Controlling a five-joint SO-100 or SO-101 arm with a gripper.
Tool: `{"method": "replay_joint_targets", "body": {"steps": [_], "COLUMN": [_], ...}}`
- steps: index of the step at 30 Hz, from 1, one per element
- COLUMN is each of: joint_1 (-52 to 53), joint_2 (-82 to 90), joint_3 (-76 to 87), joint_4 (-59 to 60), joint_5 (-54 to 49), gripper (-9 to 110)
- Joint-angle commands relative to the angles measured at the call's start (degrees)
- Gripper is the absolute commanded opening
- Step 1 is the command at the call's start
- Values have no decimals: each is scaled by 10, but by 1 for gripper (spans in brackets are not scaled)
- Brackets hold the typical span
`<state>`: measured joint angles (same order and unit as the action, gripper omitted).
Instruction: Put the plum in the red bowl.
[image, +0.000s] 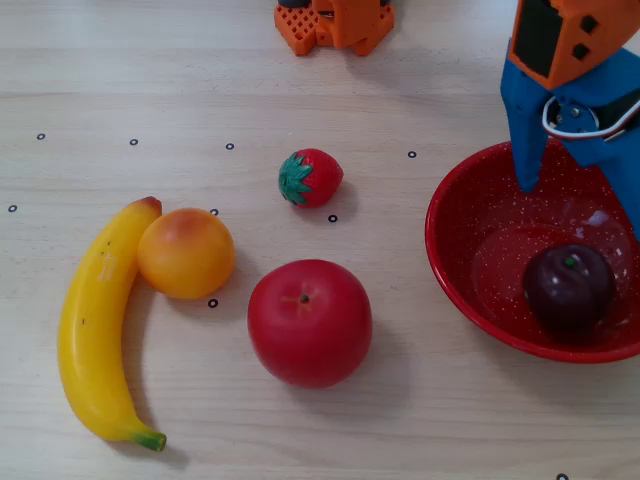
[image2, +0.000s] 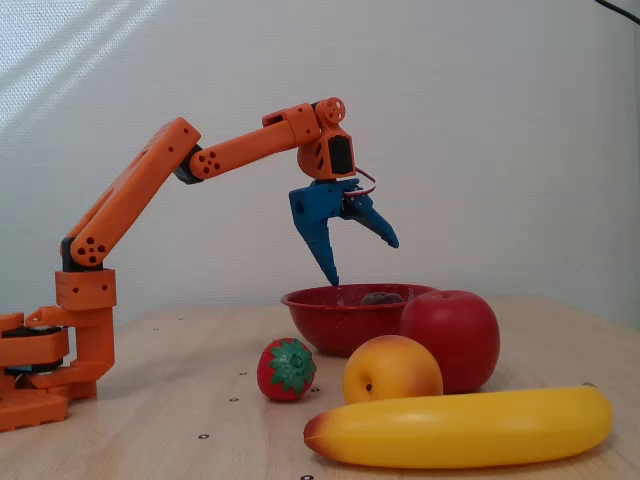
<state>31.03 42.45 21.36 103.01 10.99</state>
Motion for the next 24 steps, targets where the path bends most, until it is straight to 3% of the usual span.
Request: {"method": "replay_joint_targets", "body": {"steps": [1, 7, 16, 24], "joint_1": [-32, -71, -149, -226], "joint_2": [87, 173, 315, 487], "joint_3": [-47, -28, 69, 303], "joint_4": [65, 73, 69, 4], "joint_5": [-25, -36, -9, 1], "gripper": [29, 8, 0, 0]}}
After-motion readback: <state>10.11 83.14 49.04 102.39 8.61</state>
